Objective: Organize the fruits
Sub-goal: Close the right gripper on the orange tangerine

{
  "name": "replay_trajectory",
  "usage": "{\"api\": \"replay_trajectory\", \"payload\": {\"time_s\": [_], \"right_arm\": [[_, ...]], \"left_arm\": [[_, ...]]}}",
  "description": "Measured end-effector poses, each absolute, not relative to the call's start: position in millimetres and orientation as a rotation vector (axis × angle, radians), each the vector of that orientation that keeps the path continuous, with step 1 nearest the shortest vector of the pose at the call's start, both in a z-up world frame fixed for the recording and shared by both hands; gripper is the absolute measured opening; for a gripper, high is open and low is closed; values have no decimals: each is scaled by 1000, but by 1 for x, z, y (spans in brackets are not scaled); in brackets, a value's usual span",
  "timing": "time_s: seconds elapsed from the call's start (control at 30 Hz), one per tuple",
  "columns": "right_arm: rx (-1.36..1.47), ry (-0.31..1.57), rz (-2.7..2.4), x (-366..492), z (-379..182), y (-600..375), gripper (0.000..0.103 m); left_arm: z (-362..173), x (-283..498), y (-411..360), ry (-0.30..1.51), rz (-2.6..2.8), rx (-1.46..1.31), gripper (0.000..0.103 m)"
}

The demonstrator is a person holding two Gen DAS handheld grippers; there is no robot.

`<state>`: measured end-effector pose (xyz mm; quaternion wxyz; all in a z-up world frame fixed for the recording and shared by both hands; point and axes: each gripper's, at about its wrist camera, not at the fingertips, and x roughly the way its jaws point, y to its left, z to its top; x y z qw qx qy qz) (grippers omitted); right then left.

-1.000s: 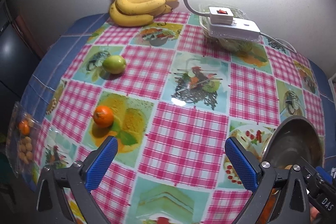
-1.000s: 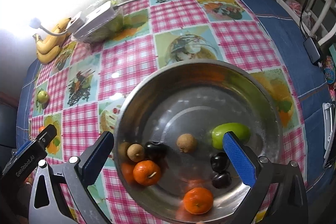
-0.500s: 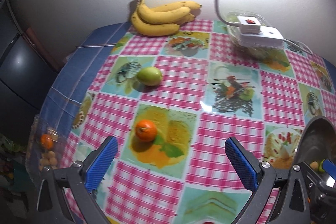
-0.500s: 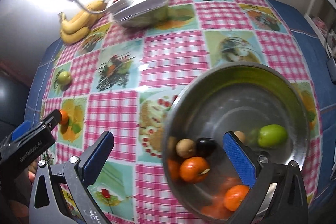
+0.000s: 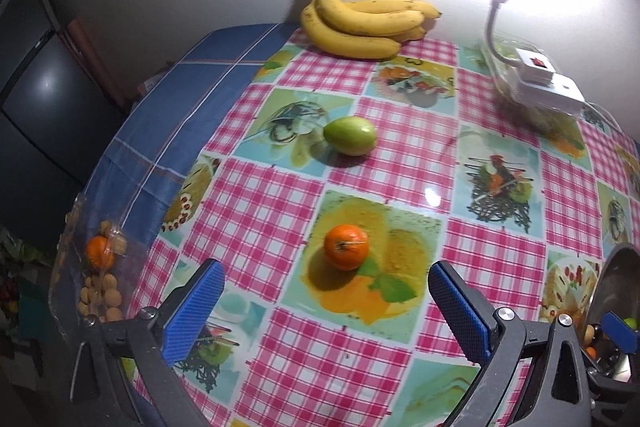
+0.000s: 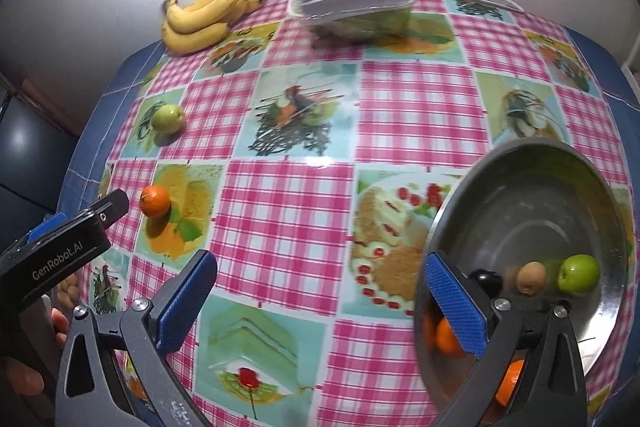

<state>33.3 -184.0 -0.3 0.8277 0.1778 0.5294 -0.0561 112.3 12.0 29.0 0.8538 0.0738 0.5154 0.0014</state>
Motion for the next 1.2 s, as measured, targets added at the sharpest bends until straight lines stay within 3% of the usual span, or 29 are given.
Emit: {"api": "replay_trajectory", "payload": {"time_s": [0.73, 1.2], "right_arm": [[330, 1085, 44, 97, 0, -97, 103], [280, 1169, 106, 141, -30, -40, 99]], "left_arm": [[19, 173, 86, 1160, -84, 73, 103], [-12, 195, 113, 1279, -84, 9, 103]]}}
